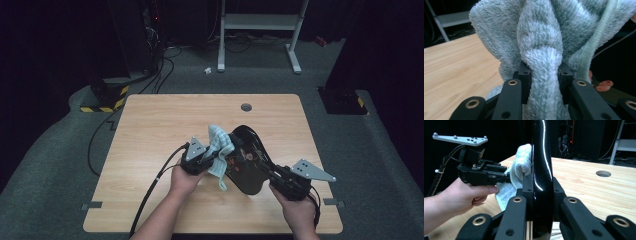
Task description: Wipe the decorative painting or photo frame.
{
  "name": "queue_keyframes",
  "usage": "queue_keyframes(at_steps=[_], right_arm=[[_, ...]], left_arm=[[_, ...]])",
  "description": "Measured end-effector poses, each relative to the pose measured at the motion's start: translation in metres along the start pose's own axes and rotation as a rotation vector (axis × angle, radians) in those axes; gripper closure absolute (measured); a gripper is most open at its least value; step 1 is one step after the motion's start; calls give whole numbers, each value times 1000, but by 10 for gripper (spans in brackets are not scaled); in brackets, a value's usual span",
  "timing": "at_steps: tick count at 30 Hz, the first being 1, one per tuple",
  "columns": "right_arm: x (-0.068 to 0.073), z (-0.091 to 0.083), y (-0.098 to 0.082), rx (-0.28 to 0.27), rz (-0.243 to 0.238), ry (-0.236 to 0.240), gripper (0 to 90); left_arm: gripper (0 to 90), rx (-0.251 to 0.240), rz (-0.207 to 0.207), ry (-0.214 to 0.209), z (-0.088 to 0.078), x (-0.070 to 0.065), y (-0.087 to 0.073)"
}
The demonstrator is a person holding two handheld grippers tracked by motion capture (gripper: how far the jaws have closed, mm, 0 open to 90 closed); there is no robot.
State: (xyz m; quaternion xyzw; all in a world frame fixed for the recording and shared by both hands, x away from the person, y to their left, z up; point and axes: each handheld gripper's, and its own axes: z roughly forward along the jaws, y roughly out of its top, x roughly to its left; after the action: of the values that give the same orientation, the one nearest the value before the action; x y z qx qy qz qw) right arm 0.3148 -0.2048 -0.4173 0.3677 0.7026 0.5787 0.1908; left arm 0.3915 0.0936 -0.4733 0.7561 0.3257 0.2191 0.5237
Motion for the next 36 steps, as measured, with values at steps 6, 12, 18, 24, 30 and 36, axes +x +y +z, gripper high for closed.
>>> queue_keyframes(at_steps=[6,12,18,24,30,36], right_arm=[[-1,-2,-1,-1,8,-2,794],[-2,-1,0,-5,8,-8,794],[-2,0,0,-8,11,-10,795],[-1,0,1,-4,8,-5,796],[-2,2,0,2,10,-10,796],[-1,2,1,4,8,-14,796]], left_arm=[[722,15,8,-75,4,-29,-5],[722,38,58,-193,6,-75,-12],[722,48,97,-277,5,-108,-11],[723,52,115,-287,6,-111,-13],[724,59,55,-199,7,-79,-18],[724,84,-22,-73,12,-32,-23]])
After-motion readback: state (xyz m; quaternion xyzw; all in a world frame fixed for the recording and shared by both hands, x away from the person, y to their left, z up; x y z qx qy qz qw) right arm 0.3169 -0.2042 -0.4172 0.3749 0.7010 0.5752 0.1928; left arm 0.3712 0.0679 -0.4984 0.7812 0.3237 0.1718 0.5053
